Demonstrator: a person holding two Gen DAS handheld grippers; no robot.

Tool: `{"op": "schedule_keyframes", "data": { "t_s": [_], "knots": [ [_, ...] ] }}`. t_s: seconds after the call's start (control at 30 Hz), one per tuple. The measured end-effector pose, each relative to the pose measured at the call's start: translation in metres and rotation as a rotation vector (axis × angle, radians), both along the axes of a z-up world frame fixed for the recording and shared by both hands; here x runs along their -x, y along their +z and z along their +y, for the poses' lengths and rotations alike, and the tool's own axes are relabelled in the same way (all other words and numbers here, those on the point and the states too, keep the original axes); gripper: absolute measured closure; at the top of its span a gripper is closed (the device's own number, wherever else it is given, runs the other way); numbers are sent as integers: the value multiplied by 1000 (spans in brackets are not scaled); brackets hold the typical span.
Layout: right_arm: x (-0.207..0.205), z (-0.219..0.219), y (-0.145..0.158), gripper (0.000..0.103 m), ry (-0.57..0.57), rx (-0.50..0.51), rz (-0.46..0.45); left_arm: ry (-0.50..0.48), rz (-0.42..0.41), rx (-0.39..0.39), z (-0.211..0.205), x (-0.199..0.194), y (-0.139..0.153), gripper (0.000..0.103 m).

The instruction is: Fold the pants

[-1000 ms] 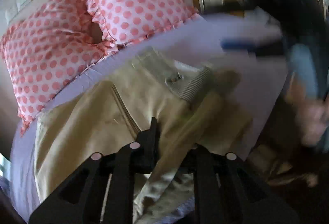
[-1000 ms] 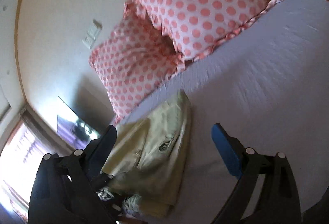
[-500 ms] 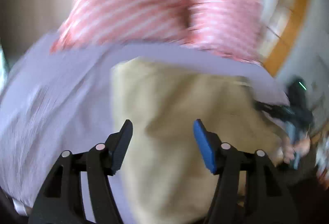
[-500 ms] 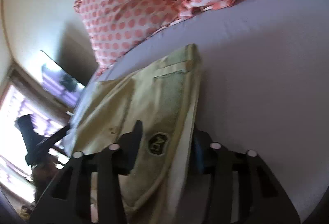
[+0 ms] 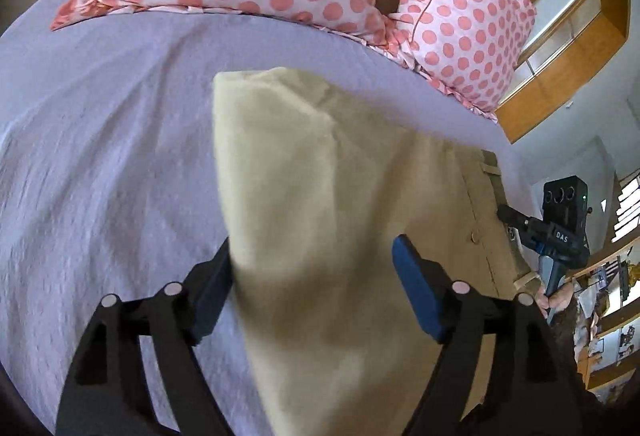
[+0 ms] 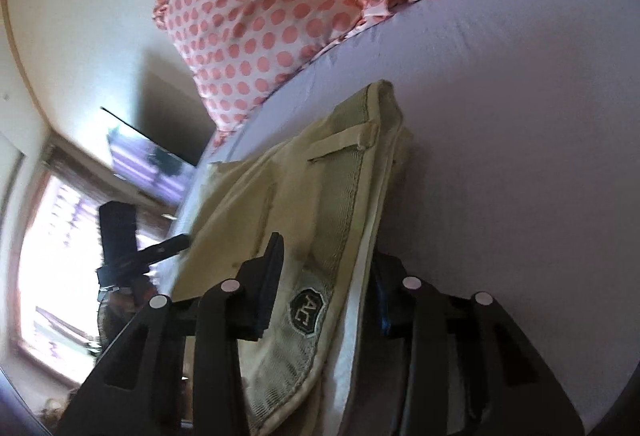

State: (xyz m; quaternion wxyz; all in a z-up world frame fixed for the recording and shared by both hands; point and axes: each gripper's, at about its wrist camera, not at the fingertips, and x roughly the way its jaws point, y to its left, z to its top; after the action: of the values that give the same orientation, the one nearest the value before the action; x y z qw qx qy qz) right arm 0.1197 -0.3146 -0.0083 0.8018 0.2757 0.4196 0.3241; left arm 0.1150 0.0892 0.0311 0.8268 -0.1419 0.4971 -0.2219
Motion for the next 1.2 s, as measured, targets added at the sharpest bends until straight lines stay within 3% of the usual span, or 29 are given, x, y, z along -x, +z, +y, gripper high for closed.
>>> {"op": "schedule_keyframes", "data": {
  "t_s": [0.07,0.13,0.17,0.2,0.3,0.4,0.57,0.63,0.73,0.77,0.8,0.87,0.93,1.0,1.07,1.1,1.17,1.2],
  "knots": [
    [-6,2,-7,81,46,-52,47,1,18,30,-2,-4,0,29],
    [-8,3,-11,84,61,-104,74,-7,31,66,-2,-4,0,45],
    [-8,3,-10,86,62,-116,73,-2,46,75,-1,-5,-2,66],
    [-8,3,-8,87,58,-123,70,6,54,79,-1,-7,-3,77],
    [-12,4,10,89,40,-119,41,31,41,101,3,-13,5,85],
    [-27,9,41,90,21,-80,-33,42,-38,33,-8,-25,26,88],
    [-76,2,75,90,-96,-43,-120,87,-186,-100,-38,-86,60,88],
    [-99,-2,64,89,-161,-11,-70,129,-145,-159,-48,-111,47,86],
    [-119,2,38,79,-238,181,37,166,-82,-283,-58,-129,19,75],
    [-120,0,35,70,-257,236,66,166,-93,-281,-56,-126,17,75],
    [-117,-5,37,70,-271,242,58,170,-107,-277,-51,-120,19,72],
    [-100,-22,53,69,-347,252,-18,194,-142,-278,-35,-104,29,73],
    [-80,-32,71,62,-352,190,-100,191,-194,-245,-25,-81,46,74],
    [-71,-23,78,42,-272,127,-108,135,-223,-170,-28,-64,58,67],
    [-71,-4,74,28,-214,152,-82,75,-202,-76,-35,-55,57,57],
    [-75,6,69,26,-189,167,-54,51,-166,-49,-41,-57,51,55],
    [-84,18,55,25,-186,235,18,39,-99,-64,-55,-65,34,55],
    [-92,22,44,24,-201,282,68,58,-49,-98,-60,-72,19,60]
  ]
}}
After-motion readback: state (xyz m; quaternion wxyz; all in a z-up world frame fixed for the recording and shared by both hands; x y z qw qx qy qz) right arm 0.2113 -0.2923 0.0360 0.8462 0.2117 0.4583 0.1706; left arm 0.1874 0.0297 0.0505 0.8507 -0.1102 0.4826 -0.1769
